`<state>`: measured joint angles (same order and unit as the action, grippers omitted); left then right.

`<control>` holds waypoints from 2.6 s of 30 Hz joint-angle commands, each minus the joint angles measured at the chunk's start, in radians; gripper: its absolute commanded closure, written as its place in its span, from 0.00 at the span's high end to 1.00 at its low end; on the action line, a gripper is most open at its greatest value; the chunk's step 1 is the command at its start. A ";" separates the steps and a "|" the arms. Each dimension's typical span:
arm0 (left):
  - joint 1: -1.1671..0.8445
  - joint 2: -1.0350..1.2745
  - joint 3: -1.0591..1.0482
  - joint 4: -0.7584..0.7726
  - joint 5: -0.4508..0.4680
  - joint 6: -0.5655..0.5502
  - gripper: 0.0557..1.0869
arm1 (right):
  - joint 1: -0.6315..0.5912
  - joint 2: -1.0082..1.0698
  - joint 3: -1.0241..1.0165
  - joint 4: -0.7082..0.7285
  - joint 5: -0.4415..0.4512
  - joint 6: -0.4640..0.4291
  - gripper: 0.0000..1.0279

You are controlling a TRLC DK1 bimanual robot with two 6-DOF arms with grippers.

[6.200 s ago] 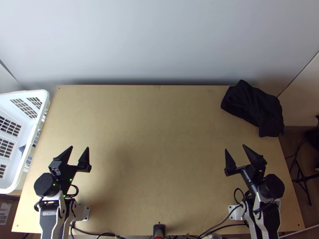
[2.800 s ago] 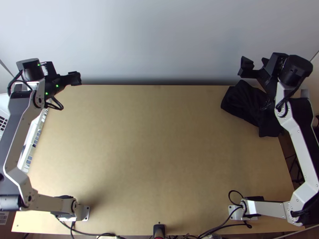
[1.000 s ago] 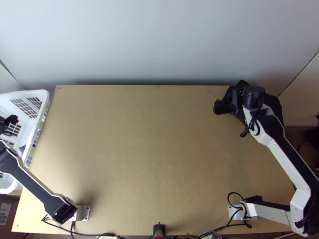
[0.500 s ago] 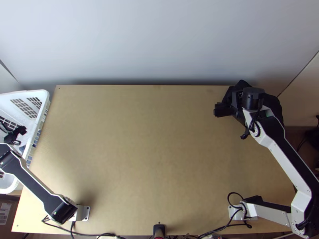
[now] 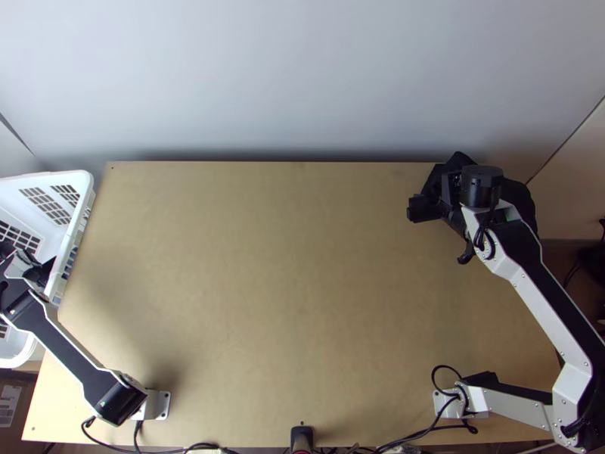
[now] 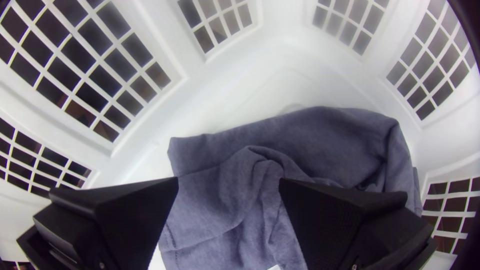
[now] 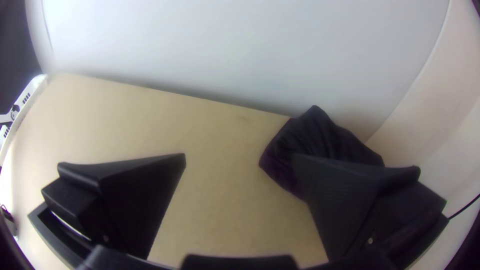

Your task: Fold the t-shirt

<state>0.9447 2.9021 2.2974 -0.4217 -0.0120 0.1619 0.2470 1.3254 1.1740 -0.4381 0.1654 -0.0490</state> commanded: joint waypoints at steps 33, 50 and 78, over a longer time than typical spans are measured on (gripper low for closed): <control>0.009 -0.463 -0.010 -0.256 0.147 -0.177 0.03 | 0.011 -0.005 0.006 0.007 0.011 0.005 0.96; -0.030 -0.814 -0.012 -0.295 0.195 -0.209 0.03 | 0.037 -0.052 -0.060 0.044 0.013 0.011 0.96; -0.234 -1.238 -0.010 0.029 0.049 -0.280 0.03 | 0.081 -0.219 -0.384 0.233 0.011 0.089 0.96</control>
<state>0.7830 1.7477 2.2860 -0.4713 0.0879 -0.1055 0.3210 1.1500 0.8982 -0.2779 0.1764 0.0078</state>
